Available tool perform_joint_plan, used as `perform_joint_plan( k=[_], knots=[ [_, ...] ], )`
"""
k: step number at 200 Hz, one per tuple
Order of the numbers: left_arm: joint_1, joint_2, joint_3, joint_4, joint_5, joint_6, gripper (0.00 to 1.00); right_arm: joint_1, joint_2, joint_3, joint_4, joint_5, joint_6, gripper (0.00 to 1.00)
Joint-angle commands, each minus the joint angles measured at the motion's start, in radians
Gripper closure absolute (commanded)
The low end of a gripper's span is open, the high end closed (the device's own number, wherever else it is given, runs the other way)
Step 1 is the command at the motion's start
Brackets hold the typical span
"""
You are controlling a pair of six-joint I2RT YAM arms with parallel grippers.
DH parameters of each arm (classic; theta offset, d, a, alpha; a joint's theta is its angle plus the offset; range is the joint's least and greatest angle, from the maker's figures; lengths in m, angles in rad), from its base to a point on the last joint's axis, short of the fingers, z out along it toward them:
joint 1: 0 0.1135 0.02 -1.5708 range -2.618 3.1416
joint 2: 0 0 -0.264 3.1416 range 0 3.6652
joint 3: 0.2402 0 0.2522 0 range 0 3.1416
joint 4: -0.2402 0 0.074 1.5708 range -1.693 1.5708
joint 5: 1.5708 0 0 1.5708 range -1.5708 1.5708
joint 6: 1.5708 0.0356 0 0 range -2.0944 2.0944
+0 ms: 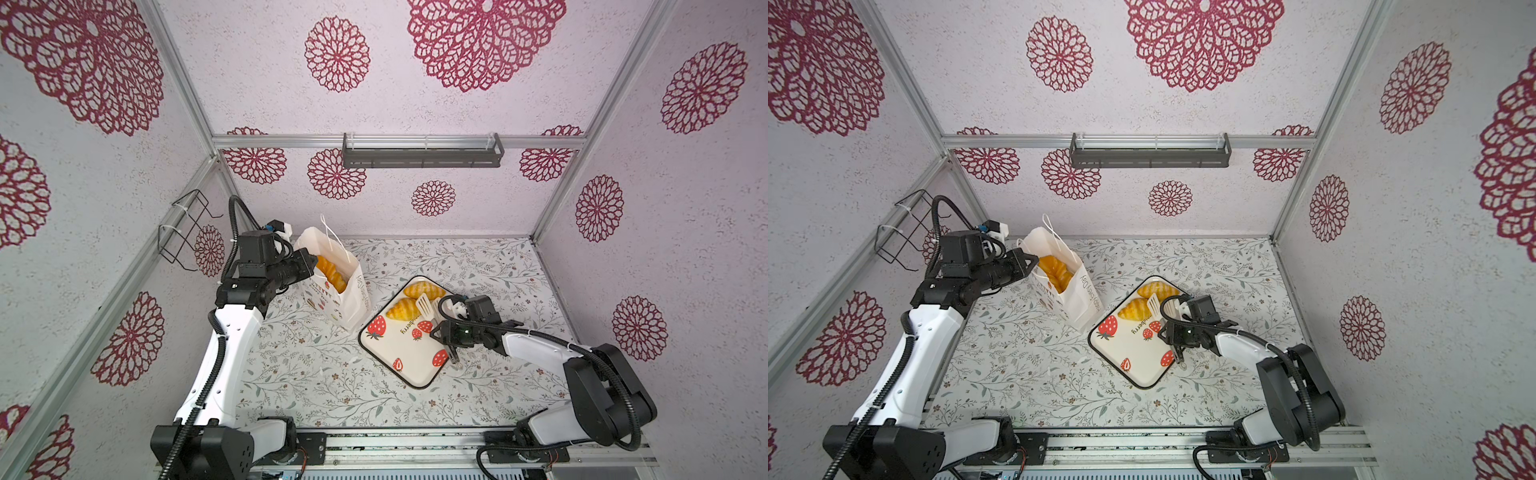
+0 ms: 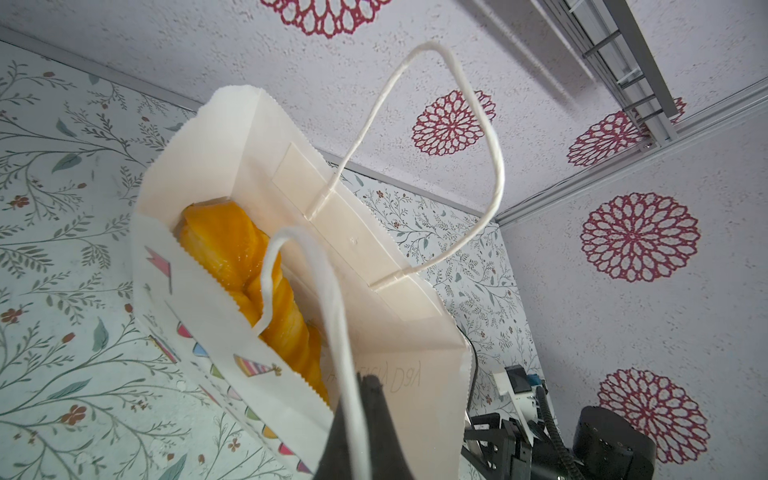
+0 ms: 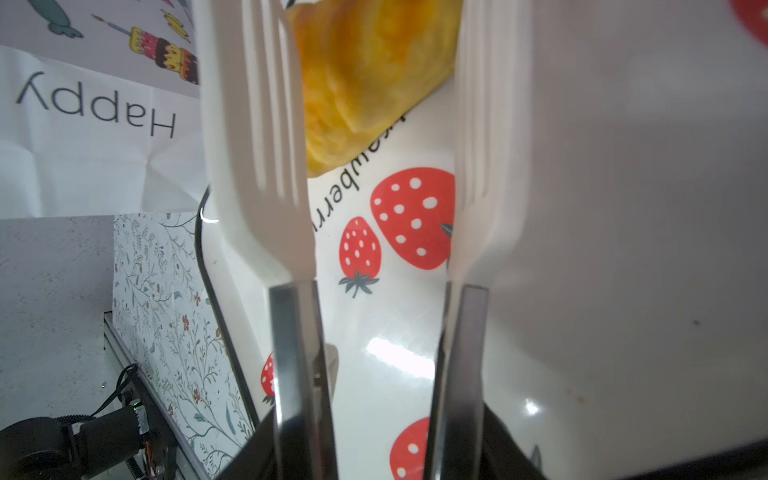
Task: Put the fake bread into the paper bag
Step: 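Lower the open right tongs over the croissant nearest the robot, then position the right tongs around the croissant and close them on it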
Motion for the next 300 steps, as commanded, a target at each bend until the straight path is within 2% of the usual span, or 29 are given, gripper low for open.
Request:
perform_joint_plan(
  k=[1,121,214,252,300],
  knots=[
    [0.007,0.01,0.007,0.018,0.01,-0.003,1.0,0.017,-0.061,-0.006,-0.003,-0.025,-0.022,0.59],
    [0.007,-0.021,-0.023,0.024,0.006,-0.003,1.0,0.133,-0.316,-0.071,-0.231,-0.03,-0.023,0.59],
    [0.005,-0.002,-0.016,0.028,0.016,-0.009,1.0,0.206,-0.442,-0.144,-0.318,0.027,0.06,0.59],
    [0.004,-0.003,-0.023,0.03,0.015,-0.007,1.0,0.216,-0.448,-0.09,-0.414,0.134,0.027,0.59],
    [0.004,0.005,-0.006,0.021,0.017,-0.012,1.0,0.217,-0.428,0.01,-0.494,0.203,-0.046,0.59]
  ],
)
